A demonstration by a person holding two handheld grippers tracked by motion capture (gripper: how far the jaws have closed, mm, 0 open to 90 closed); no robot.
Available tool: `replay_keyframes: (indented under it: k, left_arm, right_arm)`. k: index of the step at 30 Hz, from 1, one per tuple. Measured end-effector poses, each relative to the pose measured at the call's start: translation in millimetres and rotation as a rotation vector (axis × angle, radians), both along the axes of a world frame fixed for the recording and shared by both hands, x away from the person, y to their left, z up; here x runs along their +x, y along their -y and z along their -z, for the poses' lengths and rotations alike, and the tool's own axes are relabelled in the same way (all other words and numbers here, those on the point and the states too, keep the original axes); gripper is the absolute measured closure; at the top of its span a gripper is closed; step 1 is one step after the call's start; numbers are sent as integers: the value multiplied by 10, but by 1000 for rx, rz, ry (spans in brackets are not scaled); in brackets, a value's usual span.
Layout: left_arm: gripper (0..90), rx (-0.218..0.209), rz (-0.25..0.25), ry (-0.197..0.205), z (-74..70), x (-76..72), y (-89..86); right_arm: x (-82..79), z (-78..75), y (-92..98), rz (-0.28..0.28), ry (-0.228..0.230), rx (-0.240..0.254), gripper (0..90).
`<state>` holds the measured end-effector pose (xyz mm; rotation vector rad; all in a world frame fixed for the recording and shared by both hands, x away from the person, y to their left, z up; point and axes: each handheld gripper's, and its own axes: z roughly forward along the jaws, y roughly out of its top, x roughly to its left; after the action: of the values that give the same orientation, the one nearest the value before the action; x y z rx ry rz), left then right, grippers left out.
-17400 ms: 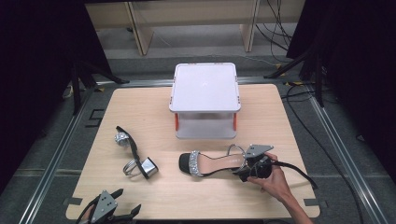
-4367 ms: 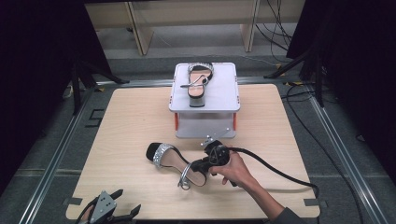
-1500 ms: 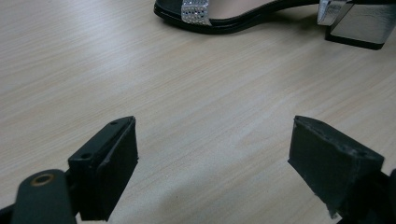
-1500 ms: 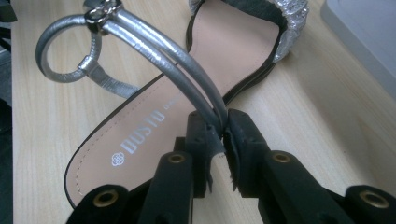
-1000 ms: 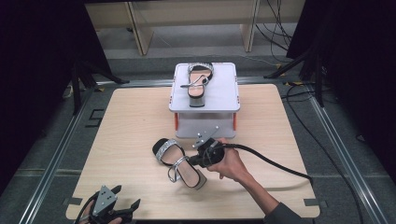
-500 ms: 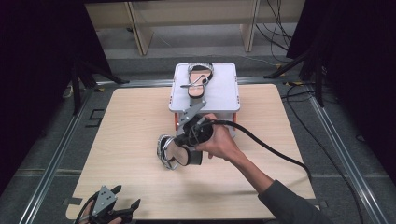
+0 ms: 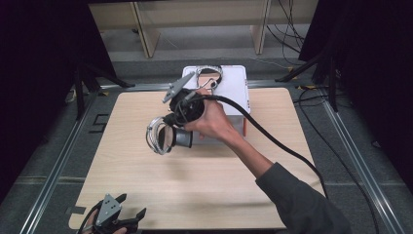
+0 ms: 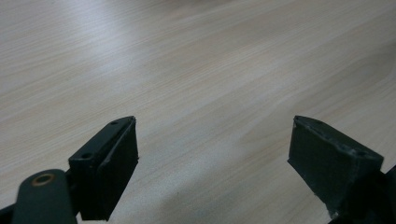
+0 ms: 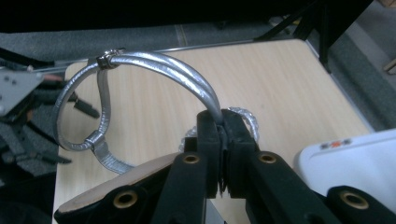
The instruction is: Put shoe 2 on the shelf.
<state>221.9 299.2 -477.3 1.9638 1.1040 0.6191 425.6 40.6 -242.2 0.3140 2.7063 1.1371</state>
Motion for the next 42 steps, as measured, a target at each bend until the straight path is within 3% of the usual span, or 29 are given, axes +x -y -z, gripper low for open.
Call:
replay_keyframes:
  k: [2,3,4,5,6,9,13,14,15,16,17,18,19,20,24,25,31,32,33,34,35,40,42]
  left_arm:
    - [153,-34,-7,7,9,-1,20]
    - [153,15,6,-2,-2,-1,-7]
    - [153,15,6,-2,-2,-1,-7]
    - [153,-27,0,8,8,-6,17]
    - [153,0,6,1,-4,-8,-2]
    - [153,-6,6,-1,0,-12,0]
    - [153,0,12,-1,1,-15,7]
    - [153,0,12,-1,1,-15,7]
    - [153,1,13,-1,0,-20,7]
    - [153,1,13,-1,0,-20,7]
    - [153,-36,3,8,3,-30,21]
    - [153,-41,1,12,5,-32,22]
    - [153,-41,1,12,5,-32,22]
    - [153,-3,9,0,2,-29,0]
    - [153,3,15,-4,-6,-33,1]
    - [153,-8,12,0,-3,-36,5]
    - [153,1,15,-4,-7,-39,-9]
    - [153,-6,16,-2,0,-42,-3]
    - [153,-41,6,7,11,-44,19]
    - [153,-41,6,7,11,-44,19]
    - [153,5,17,-5,-7,-46,-10]
    - [153,-1,21,-9,0,-50,-2]
    - [153,-3,18,-9,6,-52,13]
  right_arm:
    - [30,-112,-69,11,5,4,877]
    - [67,-214,-141,15,23,10,877]
    - [67,-214,-141,15,23,10,877]
    - [88,-270,-172,9,34,5,877]
    - [135,-391,-231,19,49,-3,877]
    - [175,-479,-264,33,65,1,877]
    - [296,-731,-287,73,87,23,877]
    - [296,-731,-287,73,87,23,877]
    - [368,-845,-271,95,105,38,877]
    - [368,-845,-271,95,105,38,877]
    - [428,-933,-250,106,116,49,877]
    - [454,-975,-232,129,119,56,877]
    - [495,-1013,-212,134,138,62,877]
    - [519,-1046,-191,161,128,66,877]
    - [665,-1174,-95,222,167,59,877]
    - [699,-1195,-60,254,160,65,877]
    - [914,-1279,108,346,198,41,877]
    - [992,-1317,194,381,212,44,878]
    - [1034,-1342,247,396,219,45,878]
    - [1034,-1342,247,396,219,45,878]
    - [1110,-1381,359,443,216,61,878]
    - [1241,-1408,596,511,234,70,878]
    - [1300,-1364,707,550,237,36,878]
